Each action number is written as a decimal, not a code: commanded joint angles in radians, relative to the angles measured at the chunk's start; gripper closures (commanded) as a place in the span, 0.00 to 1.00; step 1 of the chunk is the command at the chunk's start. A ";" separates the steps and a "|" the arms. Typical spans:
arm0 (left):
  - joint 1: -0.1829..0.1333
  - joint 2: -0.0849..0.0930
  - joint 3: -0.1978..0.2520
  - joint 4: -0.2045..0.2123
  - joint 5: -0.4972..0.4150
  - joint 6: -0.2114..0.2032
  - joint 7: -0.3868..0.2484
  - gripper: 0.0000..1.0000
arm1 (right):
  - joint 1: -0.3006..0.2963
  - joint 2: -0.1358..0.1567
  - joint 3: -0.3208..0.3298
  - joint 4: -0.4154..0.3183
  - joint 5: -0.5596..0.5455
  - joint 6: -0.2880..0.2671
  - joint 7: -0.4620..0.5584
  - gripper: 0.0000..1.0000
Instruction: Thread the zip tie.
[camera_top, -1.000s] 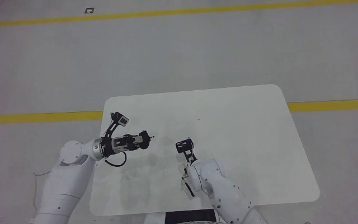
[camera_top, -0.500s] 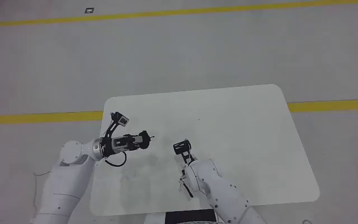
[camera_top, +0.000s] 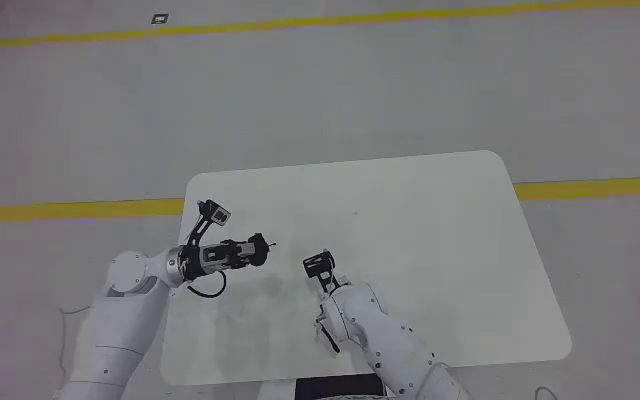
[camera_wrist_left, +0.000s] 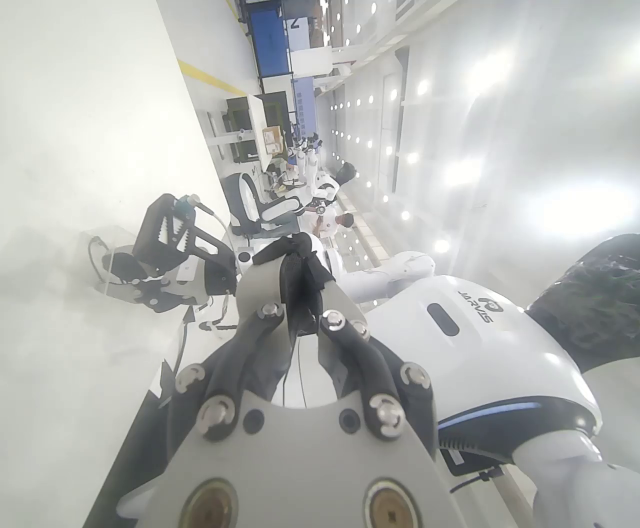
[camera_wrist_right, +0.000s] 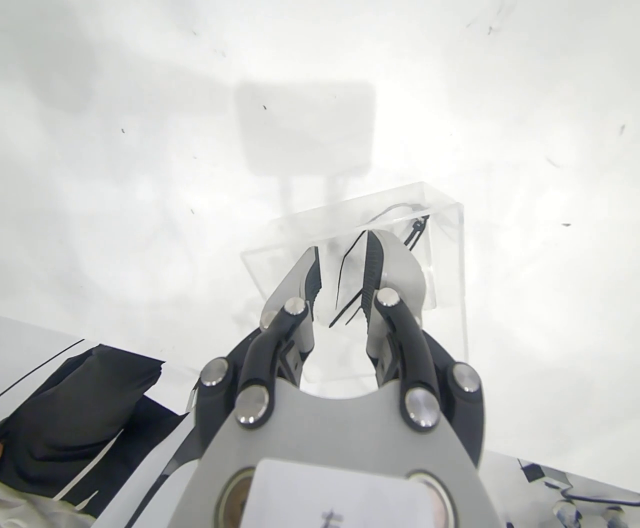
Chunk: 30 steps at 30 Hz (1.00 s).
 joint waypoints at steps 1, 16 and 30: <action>0.000 0.000 0.000 0.000 0.000 0.000 0.000 1.00 | 0.010 0.000 -0.003 0.015 0.000 0.000 -0.006 0.80; 0.000 0.000 0.000 0.000 0.000 0.000 0.000 1.00 | 0.028 0.009 -0.012 0.030 0.000 0.000 -0.020 1.00; 0.000 0.000 0.000 0.000 0.000 0.000 0.000 1.00 | -0.085 0.040 0.049 -0.189 0.000 0.000 -0.033 1.00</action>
